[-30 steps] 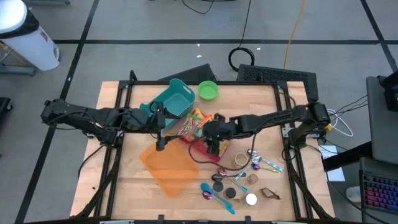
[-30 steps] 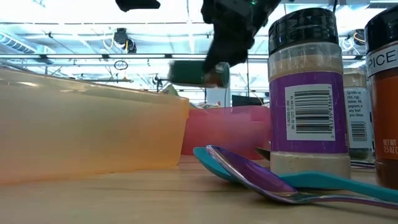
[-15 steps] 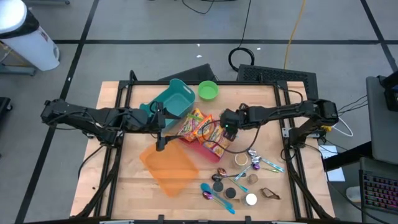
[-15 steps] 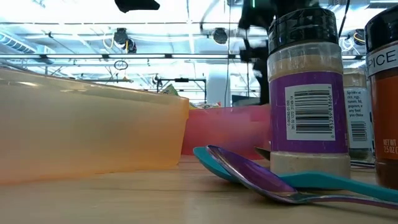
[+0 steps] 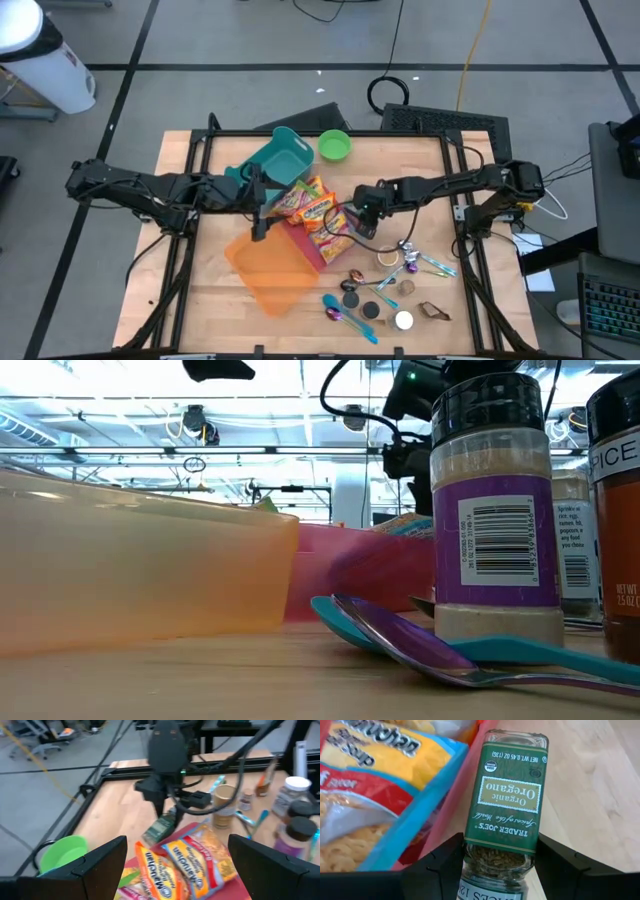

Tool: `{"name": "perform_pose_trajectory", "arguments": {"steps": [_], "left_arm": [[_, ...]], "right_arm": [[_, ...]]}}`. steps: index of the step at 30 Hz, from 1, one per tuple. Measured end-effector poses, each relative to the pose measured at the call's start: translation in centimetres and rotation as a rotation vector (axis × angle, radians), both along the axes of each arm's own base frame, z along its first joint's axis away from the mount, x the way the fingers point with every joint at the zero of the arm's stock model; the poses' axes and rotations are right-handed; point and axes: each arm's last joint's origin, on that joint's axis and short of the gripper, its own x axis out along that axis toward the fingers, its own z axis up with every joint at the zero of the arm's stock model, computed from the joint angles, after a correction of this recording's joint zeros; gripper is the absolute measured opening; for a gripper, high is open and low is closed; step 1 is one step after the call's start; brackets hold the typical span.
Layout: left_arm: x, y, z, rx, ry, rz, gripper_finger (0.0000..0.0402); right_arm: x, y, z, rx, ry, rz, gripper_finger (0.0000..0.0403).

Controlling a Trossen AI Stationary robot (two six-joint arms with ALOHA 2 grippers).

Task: Pick & Place Food Item
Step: Put the green seasoning bottle into the green bin

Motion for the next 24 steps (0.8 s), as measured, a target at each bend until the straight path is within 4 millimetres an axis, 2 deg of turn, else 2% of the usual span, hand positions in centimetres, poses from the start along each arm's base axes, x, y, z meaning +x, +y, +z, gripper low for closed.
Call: {"name": "perform_pose_trajectory", "arguments": {"steps": [3, 6, 10, 16, 24], "left_arm": [[-0.2, 0.1, 0.0, 0.007, 0.007, 0.037, 0.0353], [-0.6, 0.2, 0.3, -0.022, -0.011, 0.060, 0.0353], [-0.5, 0.3, 0.1, -0.037, -0.002, 0.077, 0.0353], [1.5, 1.0, -1.1, -0.042, 0.018, 0.101, 0.0353], [5.1, 1.9, -2.1, -0.010, -0.056, -0.200, 0.0353]], "right_arm": [[-0.2, -0.2, 0.0, -0.001, 0.015, -0.005, 0.0196], [-0.9, -0.4, 1.0, -0.031, 0.007, -0.023, 0.0196], [-2.2, -0.5, 3.3, -0.080, -0.053, -0.046, 0.0196], [-4.0, 0.3, 7.1, -0.113, -0.275, 0.015, 0.0196], [-3.6, 3.0, 8.8, -0.178, -0.438, 0.260, 0.0196]]}}
